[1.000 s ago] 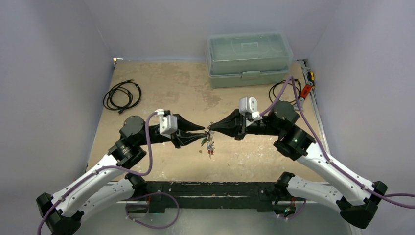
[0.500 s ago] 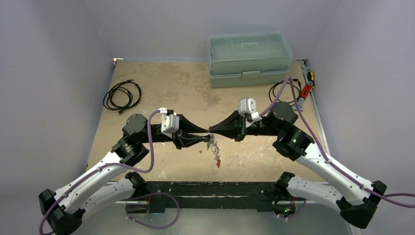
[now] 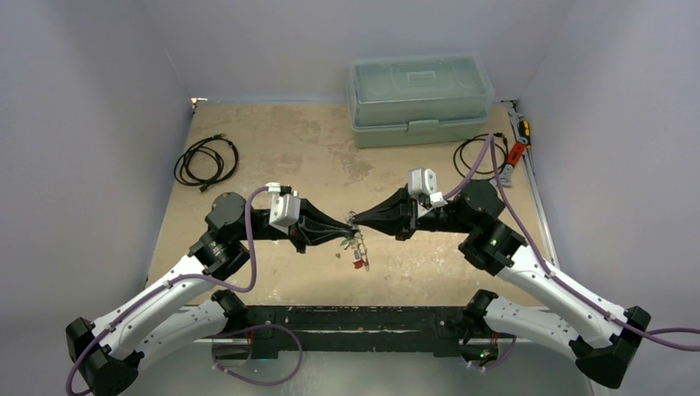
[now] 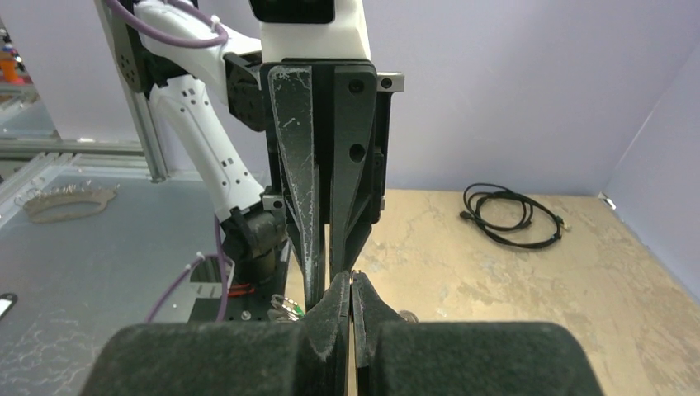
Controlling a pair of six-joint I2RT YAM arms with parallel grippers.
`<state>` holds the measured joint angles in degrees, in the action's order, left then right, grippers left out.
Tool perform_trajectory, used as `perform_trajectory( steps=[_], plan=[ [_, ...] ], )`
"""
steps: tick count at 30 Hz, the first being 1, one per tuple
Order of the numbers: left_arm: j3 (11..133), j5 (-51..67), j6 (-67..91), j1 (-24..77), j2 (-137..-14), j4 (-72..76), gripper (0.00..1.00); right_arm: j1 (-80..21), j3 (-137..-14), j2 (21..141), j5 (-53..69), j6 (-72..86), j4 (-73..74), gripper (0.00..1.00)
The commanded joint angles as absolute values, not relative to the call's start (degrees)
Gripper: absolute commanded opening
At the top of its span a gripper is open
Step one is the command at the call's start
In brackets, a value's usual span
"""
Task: Put the keys on the keyring
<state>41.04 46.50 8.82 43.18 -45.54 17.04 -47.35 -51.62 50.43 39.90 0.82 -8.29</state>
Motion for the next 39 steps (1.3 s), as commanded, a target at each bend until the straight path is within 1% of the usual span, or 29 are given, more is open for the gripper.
perform_trajectory(
  steps=[1,6,8,16,17,20,22,23,24,28,31,35,39],
  plan=[
    [42.06,45.36,8.5,43.21,-45.31,18.18,0.0,-47.64,-48.48,48.92,39.42,7.33,-24.18,0.0],
    [42.1,45.18,8.37,43.24,-45.6,18.05,0.0,-47.77,-44.67,50.62,39.9,13.54,-36.66,0.0],
    [42.1,45.18,8.2,43.16,-45.61,17.79,0.0,-47.98,-43.87,51.24,39.9,14.93,-39.35,0.0],
    [42.65,44.26,6.56,43.19,-45.62,15.9,0.0,-48.38,-43.51,52.14,39.81,15.9,-40.66,0.0],
    [42.83,43.63,6.06,43.17,-45.48,15.2,0.03,-48.4,-43.51,52.06,39.75,15.86,-40.5,0.0],
    [43.47,40.48,3.98,43.23,-44.17,12.67,0.27,-48.43,-43.42,51.33,39.21,15.48,-39.76,0.0],
    [43.15,37.71,3.45,43.17,-42.6,12.35,0.4,-48.43,-43.42,50.79,39.11,15.23,-39.25,0.0],
    [42.81,36.68,3.63,43.15,-42.03,12.84,0.43,-48.43,-43.54,50.68,39.1,15.21,-39.04,0.0],
    [42.25,35.78,4.1,43.14,-41.49,13.51,0.45,-48.43,-43.63,50.63,39.14,15.14,-38.66,0.0],
    [41.27,33.28,5.58,43.16,-40.04,15.75,0.45,-48.43,-43.64,50.41,39.34,15.03,-37.88,0.0],
    [41.14,32.32,5.89,43.18,-39.2,16.74,0.43,-48.43,-43.55,50.27,39.24,15.03,-37.67,0.0],
    [41.54,34.38,5.18,43.19,-38.55,17.0,0.39,-48.43,-43.59,50.11,38.8,14.71,-37.33,0.0],
    [43.48,37.04,1.66,43.15,-38.24,13.49,0.39,-48.43,-44.06,49.76,37.54,13.8,-36.57,0.0]
  ],
)
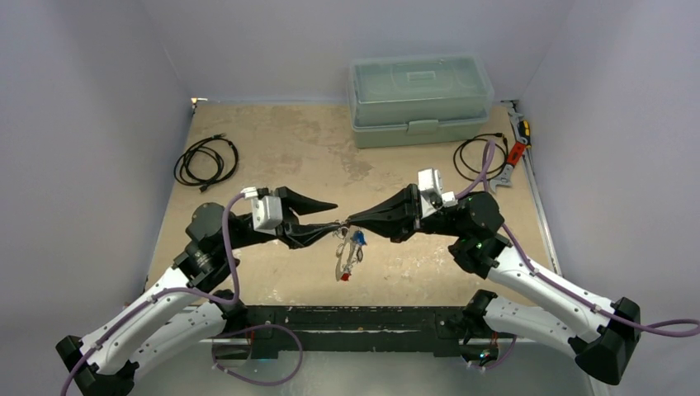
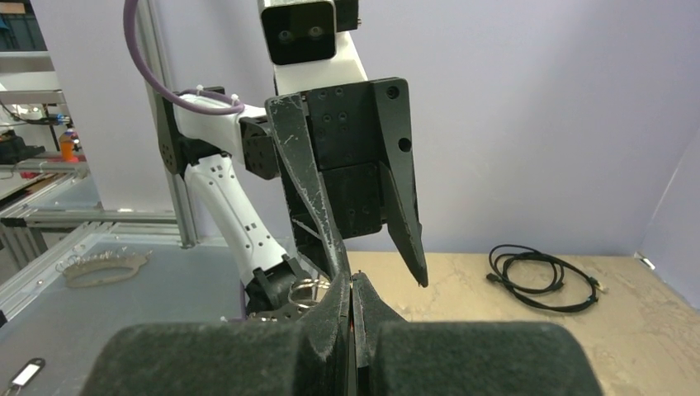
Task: Put the keys on the keyring
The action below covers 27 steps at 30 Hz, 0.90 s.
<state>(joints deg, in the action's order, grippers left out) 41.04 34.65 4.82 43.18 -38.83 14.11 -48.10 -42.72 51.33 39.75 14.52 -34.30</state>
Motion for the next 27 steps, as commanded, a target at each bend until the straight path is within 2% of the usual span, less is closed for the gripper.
perform_trajectory(
  steps=[1,15,27],
  plan=[
    [44.26,37.8,0.49,43.15,-38.3,11.68,0.4,-48.43,-44.23,49.6,37.23,13.58,-36.47,0.0],
    [48.84,37.11,-2.96,43.17,-37.83,5.98,0.41,-48.45,-46.53,50.34,37.21,11.43,-33.51,0.0],
    [45.55,39.13,4.83,43.22,-42.41,14.72,0.29,-48.43,-46.15,50.8,38.08,12.21,-35.45,0.0]
  ],
)
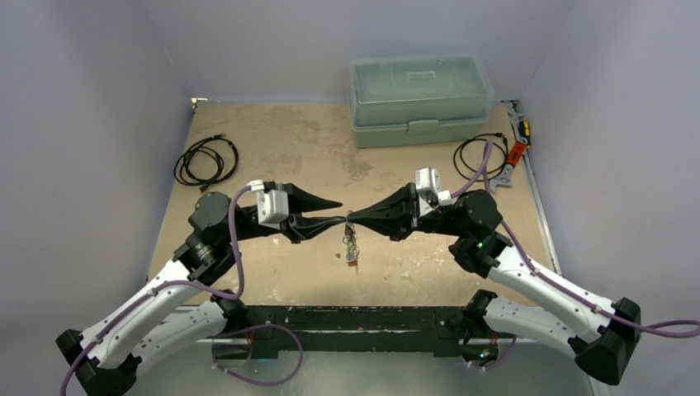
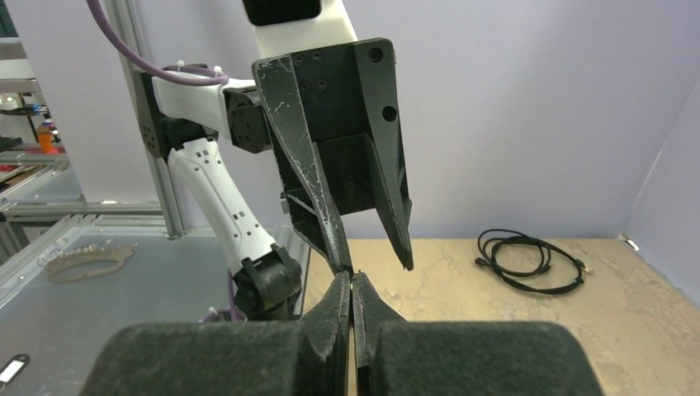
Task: Put the keys on the keyring
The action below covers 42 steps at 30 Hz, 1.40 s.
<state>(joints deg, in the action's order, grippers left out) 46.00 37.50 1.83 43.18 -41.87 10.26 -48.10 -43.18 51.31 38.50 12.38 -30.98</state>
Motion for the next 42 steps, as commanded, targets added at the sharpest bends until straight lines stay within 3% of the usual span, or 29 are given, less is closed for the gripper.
perform_trajectory(
  steps=[1,9,18,36,42],
  plan=[
    [45.41,39.2,5.02,43.18,-42.52,14.88,0.29,-48.43,-46.15,50.8,38.05,12.22,-35.54,0.0],
    [44.66,40.4,5.82,43.23,-43.23,15.35,0.27,-48.44,-46.12,50.8,37.63,12.34,-36.29,0.0],
    [44.52,41.14,8.08,43.18,-43.95,16.55,0.36,-48.43,-46.15,50.29,36.56,11.87,-35.86,0.0],
    [43.82,43.9,10.84,43.09,-46.91,18.55,0.33,-48.43,-46.16,50.27,36.56,12.22,-36.47,0.0],
    [44.12,43.52,9.8,43.11,-47.29,16.97,0.15,-48.43,-46.08,50.62,36.91,12.46,-36.59,0.0]
  ],
)
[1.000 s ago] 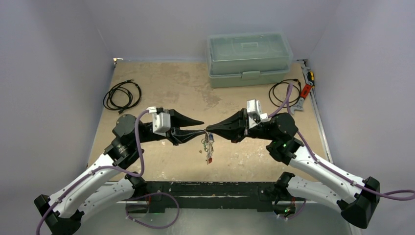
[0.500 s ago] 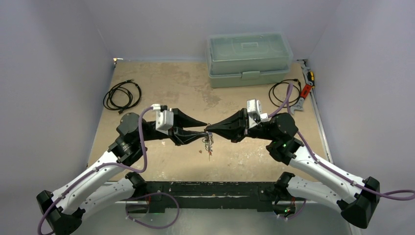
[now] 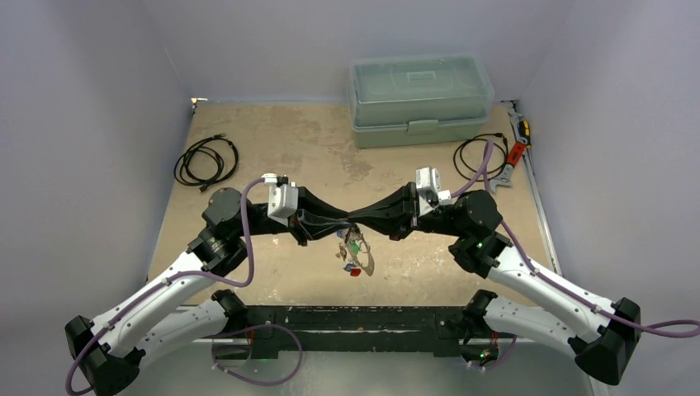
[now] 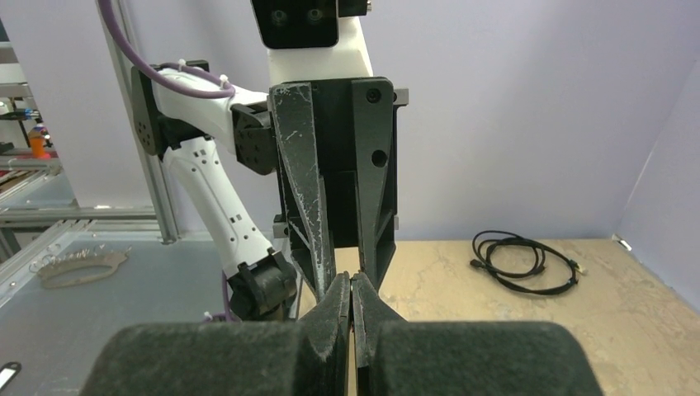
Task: Put the keys on the keyring
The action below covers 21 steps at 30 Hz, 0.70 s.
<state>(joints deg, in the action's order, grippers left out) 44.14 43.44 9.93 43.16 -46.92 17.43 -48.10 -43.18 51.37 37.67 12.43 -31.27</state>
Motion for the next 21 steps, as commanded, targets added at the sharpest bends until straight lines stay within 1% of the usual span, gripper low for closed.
perform_trajectory(
  steps=[1,4,6,8,14,17,21],
  plan=[
    [44.14,43.4,9.78,43.11,-47.22,16.96,0.12,-48.45,-46.01,50.62,36.91,12.52,-36.72,0.0],
    [44.17,43.02,9.61,43.1,-47.11,16.75,0.07,-48.43,-45.9,50.33,36.76,12.57,-36.82,0.0],
    [44.19,42.96,9.51,43.15,-47.11,16.59,0.05,-48.43,-45.88,50.08,36.46,12.44,-36.69,0.0],
    [44.33,42.84,9.41,43.07,-47.11,16.47,0.0,-48.43,-45.92,49.86,36.31,12.32,-36.45,0.0],
    [44.33,42.18,8.19,43.14,-46.64,15.26,0.0,-48.43,-46.14,49.83,36.56,12.13,-35.5,0.0],
    [44.88,41.73,6.31,43.08,-46.29,13.14,0.0,-48.43,-47.29,49.92,36.4,11.08,-31.84,0.0],
    [45.83,41.0,4.13,43.14,-46.23,10.38,0.0,-48.47,-49.17,49.22,35.46,7.98,-24.35,0.17]
  ],
)
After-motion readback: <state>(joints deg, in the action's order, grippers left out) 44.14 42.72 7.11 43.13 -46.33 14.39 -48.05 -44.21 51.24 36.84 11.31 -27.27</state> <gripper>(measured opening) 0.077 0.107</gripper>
